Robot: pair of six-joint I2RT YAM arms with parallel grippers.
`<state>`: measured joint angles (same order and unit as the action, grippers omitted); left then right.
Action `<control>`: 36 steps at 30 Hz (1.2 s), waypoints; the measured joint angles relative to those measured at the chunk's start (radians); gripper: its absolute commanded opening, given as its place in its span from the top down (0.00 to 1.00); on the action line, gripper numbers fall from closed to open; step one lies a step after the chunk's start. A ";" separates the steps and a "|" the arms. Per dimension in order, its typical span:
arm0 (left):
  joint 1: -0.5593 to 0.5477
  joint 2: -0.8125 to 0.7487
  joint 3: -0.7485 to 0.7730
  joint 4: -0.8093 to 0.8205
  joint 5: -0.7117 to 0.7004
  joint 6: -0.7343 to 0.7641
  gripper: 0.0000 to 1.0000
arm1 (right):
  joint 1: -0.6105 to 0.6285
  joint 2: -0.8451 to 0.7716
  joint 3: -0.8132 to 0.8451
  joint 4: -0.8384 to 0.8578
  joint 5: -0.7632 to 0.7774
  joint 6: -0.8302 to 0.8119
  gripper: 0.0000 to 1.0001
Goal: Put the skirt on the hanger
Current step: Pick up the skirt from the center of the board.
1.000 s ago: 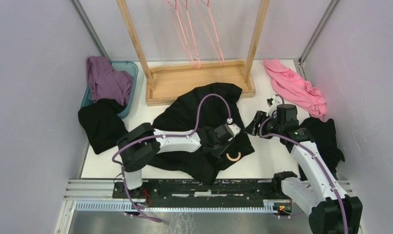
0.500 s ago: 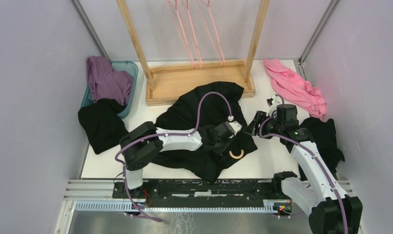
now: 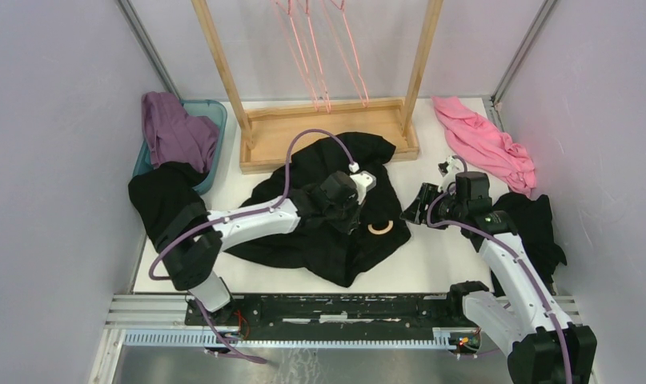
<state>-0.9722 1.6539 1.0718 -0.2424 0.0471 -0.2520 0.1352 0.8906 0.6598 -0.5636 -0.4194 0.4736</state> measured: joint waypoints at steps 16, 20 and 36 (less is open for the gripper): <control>0.140 -0.114 0.053 -0.019 0.173 -0.042 0.97 | 0.000 0.039 0.068 0.008 -0.046 0.011 0.44; 0.167 -0.116 0.100 -0.018 0.199 -0.079 0.97 | 0.000 0.039 0.117 0.006 -0.039 0.011 0.44; 0.282 -0.370 0.178 -0.066 0.151 -0.170 0.97 | 0.000 0.031 0.208 -0.043 -0.014 0.009 0.44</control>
<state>-0.6907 1.2839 1.2499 -0.3084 0.1982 -0.4217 0.1352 0.9218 0.8680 -0.6067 -0.4332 0.4828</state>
